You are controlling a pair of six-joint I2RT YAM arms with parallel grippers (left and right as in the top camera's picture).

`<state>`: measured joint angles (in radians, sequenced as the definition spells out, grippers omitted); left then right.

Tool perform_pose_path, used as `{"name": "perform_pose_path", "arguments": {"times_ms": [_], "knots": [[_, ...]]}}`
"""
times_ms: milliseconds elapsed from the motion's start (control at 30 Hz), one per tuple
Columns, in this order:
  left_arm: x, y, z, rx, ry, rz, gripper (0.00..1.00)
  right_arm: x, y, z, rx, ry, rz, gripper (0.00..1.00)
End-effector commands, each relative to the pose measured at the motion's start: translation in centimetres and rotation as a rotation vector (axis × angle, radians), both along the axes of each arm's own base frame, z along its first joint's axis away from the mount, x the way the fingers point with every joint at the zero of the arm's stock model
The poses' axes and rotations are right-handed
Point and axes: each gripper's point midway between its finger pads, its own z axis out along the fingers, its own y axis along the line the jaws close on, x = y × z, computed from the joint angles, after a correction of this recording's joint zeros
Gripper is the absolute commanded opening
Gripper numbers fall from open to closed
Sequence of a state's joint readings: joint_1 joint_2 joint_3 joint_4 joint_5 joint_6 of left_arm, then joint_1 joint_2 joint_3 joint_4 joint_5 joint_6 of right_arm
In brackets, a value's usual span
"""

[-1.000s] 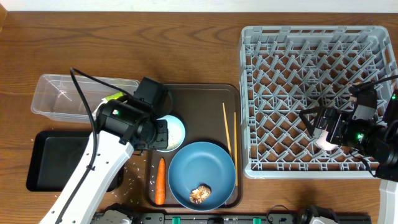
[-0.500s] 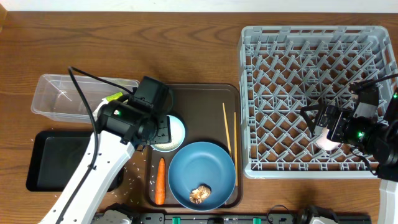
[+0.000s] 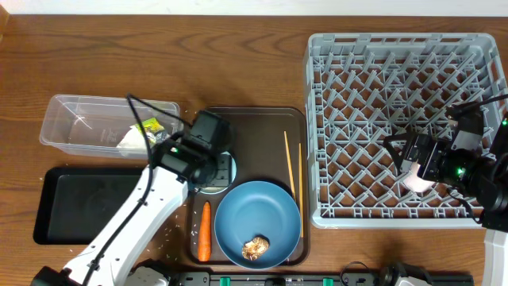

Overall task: Sort waste into correct bins and load items into the dishwasher rack
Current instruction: 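Lower the left gripper down to the orange carrot beside the bowl, then close the left gripper on the orange carrot and lift it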

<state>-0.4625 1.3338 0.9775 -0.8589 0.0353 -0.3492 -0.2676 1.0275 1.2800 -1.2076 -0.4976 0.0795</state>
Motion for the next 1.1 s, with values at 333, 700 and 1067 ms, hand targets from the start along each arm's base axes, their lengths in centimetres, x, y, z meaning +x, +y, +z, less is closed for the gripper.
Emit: {"name": "perform_pose_path", "arguments": {"times_ms": [333, 700, 1067], "knots": [[2.2, 0.6, -3.3, 0.158, 0.001, -0.023, 0.58, -0.1, 0.4, 0.2, 0.03, 0.013, -0.015, 0.99], [-0.5, 0.2, -1.1, 0.081, 0.046, -0.046, 0.59, 0.1, 0.3, 0.3, 0.028, 0.006, -0.015, 0.99], [-7.7, 4.2, -1.7, 0.156, 0.274, 0.212, 0.59, 0.3, 0.2, 0.3, 0.027, 0.0, -0.016, 0.99]]}}
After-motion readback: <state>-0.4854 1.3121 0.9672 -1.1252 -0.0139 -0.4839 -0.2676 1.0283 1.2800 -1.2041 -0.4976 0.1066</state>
